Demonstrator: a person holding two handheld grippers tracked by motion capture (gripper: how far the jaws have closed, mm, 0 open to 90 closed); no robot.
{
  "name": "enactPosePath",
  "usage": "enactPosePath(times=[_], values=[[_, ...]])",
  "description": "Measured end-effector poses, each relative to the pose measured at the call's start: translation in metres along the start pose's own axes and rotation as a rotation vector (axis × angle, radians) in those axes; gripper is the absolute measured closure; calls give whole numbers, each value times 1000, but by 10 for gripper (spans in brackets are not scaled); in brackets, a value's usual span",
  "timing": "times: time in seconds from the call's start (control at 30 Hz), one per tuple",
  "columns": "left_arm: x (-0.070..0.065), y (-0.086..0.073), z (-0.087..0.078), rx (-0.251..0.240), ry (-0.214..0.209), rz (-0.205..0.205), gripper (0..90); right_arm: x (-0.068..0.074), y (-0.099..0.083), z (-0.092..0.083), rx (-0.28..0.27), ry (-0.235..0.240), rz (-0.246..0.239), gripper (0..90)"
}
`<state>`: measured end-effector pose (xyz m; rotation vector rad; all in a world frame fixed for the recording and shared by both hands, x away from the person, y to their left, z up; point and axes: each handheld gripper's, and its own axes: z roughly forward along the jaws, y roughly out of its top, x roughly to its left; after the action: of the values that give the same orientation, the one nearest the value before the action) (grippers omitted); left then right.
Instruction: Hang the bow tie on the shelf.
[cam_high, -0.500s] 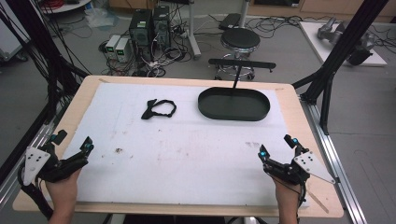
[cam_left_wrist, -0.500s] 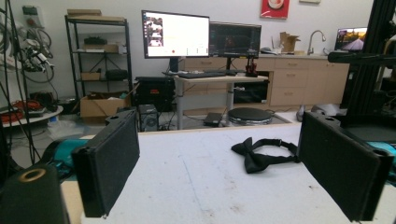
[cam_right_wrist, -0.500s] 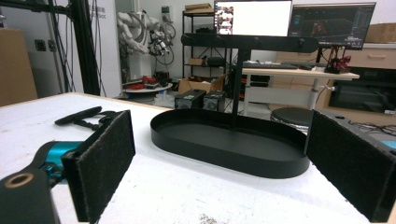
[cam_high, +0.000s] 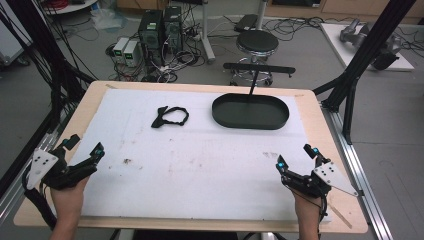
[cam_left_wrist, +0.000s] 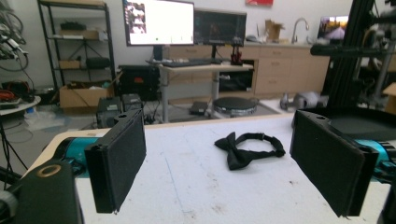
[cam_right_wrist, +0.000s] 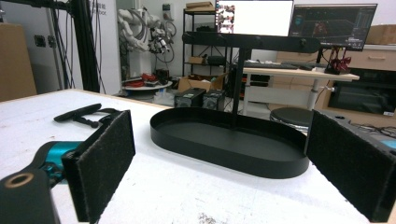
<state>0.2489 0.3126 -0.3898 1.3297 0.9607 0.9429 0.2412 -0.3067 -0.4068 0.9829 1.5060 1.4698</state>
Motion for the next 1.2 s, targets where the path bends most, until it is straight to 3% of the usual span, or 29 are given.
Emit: enactPosePath(times=[0.17,0.27,0.3,0.37,0.5,0.73,0.77,0.87,0.9,0.97,1.2], values=[[-9,14,21,31,-52,27,184,0,1,-1,-6,-3,1,77],[-13,19,35,70,-86,36,188,0,1,-1,-5,-2,-1,77],[-16,23,49,110,-109,53,188,1,1,-1,-4,0,2,77],[-19,24,56,126,-115,67,188,1,1,0,-2,1,-9,77],[-30,27,85,193,-128,89,199,1,0,1,7,2,-11,77],[-34,27,120,277,-111,57,203,2,-1,2,11,6,-9,77],[-34,27,133,309,-107,30,204,2,-1,3,14,8,-14,77],[-34,27,150,351,-111,-15,203,2,-1,3,12,12,-17,77],[-34,27,150,351,-111,-15,204,3,-1,4,14,13,-13,77],[-36,28,166,392,-94,3,208,3,-1,4,14,15,-11,77],[-38,22,200,474,-83,-15,238,2,-1,4,11,17,-6,77]])
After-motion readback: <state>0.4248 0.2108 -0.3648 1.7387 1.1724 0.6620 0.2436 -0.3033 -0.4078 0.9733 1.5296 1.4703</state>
